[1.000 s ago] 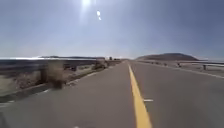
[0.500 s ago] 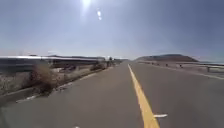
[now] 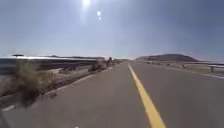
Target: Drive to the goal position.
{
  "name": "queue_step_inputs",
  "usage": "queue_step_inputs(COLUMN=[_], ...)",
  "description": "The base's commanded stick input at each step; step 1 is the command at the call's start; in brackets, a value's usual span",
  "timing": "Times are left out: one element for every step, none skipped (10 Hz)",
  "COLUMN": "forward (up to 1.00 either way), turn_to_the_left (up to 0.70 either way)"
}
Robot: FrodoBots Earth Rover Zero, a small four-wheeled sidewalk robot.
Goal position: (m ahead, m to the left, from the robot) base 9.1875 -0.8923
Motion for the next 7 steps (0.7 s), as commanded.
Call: queue_step_inputs(forward=[0.85,0.85,0.85,0.85,0.85,0.85,0.85], turn_to_the_left=[0.0,0.0,0.0,0.0,0.0,0.0,0.0])
